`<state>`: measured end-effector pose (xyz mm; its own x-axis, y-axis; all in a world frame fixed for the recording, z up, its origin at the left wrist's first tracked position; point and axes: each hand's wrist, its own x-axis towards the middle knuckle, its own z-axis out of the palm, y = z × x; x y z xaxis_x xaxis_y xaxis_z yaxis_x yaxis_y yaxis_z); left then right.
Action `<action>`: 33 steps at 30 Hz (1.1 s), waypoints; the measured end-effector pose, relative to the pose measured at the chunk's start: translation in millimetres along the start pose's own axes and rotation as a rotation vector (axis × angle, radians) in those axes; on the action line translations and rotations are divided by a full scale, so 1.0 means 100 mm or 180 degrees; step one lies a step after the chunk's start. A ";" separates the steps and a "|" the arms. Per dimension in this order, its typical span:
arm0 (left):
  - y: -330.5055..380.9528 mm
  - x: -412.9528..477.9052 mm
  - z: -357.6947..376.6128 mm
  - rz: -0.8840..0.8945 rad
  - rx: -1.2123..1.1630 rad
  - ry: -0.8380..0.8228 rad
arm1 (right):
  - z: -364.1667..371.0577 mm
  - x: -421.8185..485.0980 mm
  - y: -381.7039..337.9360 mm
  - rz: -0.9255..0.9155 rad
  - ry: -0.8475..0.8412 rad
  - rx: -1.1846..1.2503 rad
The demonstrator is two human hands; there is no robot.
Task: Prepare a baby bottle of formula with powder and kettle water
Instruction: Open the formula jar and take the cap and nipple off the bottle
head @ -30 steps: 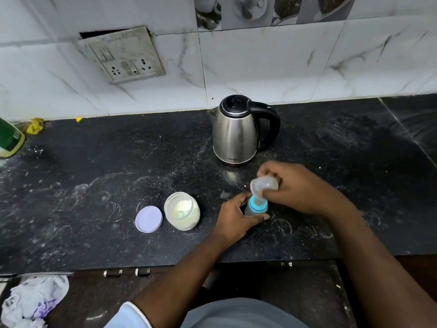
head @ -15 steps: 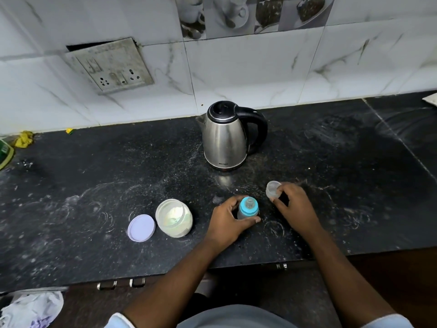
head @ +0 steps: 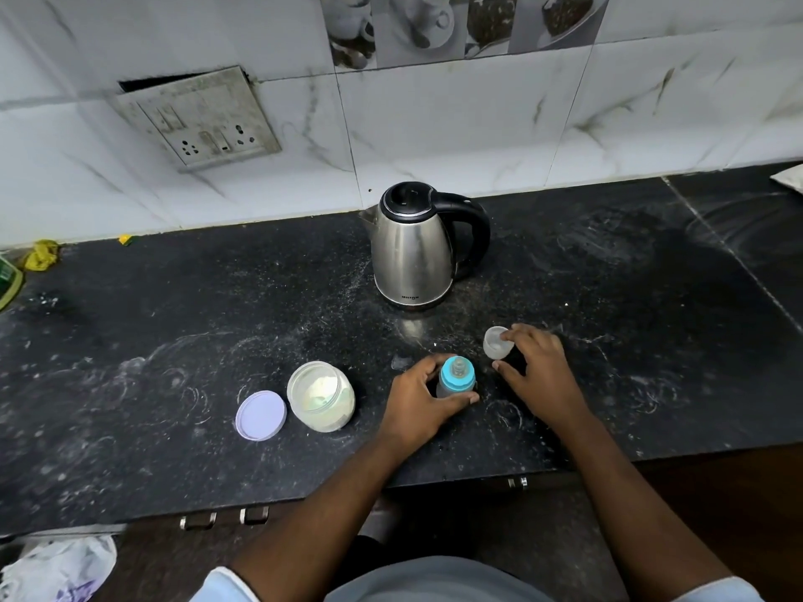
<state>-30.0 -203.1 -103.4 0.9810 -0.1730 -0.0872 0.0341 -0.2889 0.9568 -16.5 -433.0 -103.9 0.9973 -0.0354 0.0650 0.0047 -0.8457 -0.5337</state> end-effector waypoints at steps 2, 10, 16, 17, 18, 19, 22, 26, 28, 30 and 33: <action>0.00 0.00 0.00 0.0026 -0.0001 -0.0005 | -0.08 -0.04 -0.12 -0.0135 0.0213 0.0028; 0.03 -0.01 -0.03 0.0081 0.0041 0.0031 | -0.46 -0.15 -1.12 -0.0576 -0.0669 -0.0423; 0.01 -0.01 -0.04 -0.0035 -0.0007 -0.0005 | -0.44 0.01 -1.44 -0.0453 -0.1267 -0.1527; 0.00 0.00 -0.03 -0.0060 -0.0021 -0.0006 | -0.43 0.02 -1.47 -0.0513 -0.1345 -0.1671; -0.01 0.01 -0.03 -0.0083 -0.0047 -0.0016 | -0.43 0.03 -1.50 -0.0593 -0.1385 -0.1808; -0.03 0.01 -0.03 -0.0101 -0.0075 -0.0025 | -0.41 0.04 -1.52 -0.0674 -0.1435 -0.1911; -0.03 0.03 -0.02 -0.0152 -0.0181 -0.0048 | -0.40 0.08 -1.53 -0.0893 -0.1617 -0.2128; -0.02 0.04 0.01 -0.0168 -0.0274 -0.0039 | -0.39 0.15 -1.48 -0.0897 -0.1613 -0.2216; -0.02 0.04 0.02 -0.0152 -0.0299 -0.0048 | -0.37 0.16 -1.43 -0.0993 -0.1651 -0.2205; -0.03 0.04 0.01 -0.0154 -0.0334 -0.0057 | -0.36 0.16 -1.37 -0.1181 -0.1668 -0.2258; -0.04 0.04 0.01 -0.0144 -0.0349 -0.0074 | -0.37 0.15 -1.29 -0.1675 -0.1765 -0.2586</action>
<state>-26.8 -203.8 -107.4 0.9734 -0.1845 -0.1362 0.1001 -0.1923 0.9762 -4.6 -344.4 -2.5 0.7810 0.5009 -0.3730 0.5889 -0.7895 0.1729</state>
